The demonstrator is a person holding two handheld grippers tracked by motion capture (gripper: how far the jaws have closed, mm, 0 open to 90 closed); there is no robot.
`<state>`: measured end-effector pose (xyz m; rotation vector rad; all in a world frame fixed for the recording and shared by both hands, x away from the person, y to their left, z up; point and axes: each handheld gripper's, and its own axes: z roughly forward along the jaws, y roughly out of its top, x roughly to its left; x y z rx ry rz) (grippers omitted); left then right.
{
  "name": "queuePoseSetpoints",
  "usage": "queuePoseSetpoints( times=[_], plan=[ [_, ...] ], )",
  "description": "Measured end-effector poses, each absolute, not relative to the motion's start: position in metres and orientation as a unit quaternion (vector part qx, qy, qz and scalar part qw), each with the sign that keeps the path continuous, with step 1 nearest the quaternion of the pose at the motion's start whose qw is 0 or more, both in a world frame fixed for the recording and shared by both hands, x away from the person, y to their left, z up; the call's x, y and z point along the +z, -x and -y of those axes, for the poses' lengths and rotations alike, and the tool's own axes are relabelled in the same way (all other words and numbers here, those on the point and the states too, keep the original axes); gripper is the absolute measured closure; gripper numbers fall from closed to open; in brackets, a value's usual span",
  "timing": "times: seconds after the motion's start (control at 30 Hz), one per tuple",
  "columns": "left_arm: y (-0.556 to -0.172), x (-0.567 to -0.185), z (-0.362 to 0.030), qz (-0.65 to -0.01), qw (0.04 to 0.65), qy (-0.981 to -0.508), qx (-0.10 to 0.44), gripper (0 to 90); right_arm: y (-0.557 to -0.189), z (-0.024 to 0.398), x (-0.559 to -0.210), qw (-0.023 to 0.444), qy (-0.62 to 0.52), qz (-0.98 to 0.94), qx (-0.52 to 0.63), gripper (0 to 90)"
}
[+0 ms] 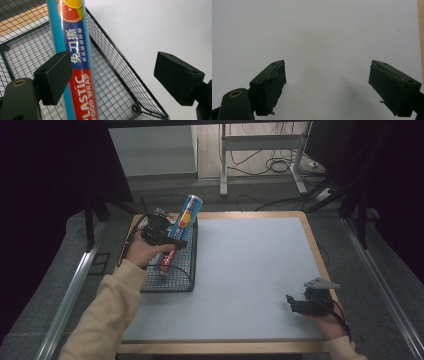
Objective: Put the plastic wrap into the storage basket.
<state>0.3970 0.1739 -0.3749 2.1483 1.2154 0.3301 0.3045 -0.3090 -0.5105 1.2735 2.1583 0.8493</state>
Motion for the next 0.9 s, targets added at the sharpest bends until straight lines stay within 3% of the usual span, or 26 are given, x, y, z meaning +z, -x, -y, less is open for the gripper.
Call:
queuePoseSetpoints(
  times=[0.37,0.9],
  plan=[
    [-0.358,-0.368,-0.181,-0.447,0.357,-0.813,0.104,14.5,-0.304,0.308,-0.510,0.246,-0.465,-0.792,0.311,14.2],
    [-0.355,-0.376,-0.188,-0.450,0.364,-0.809,0.105,14.7,-0.306,0.305,-0.508,0.242,-0.460,-0.791,0.324,14.1]
  ],
)
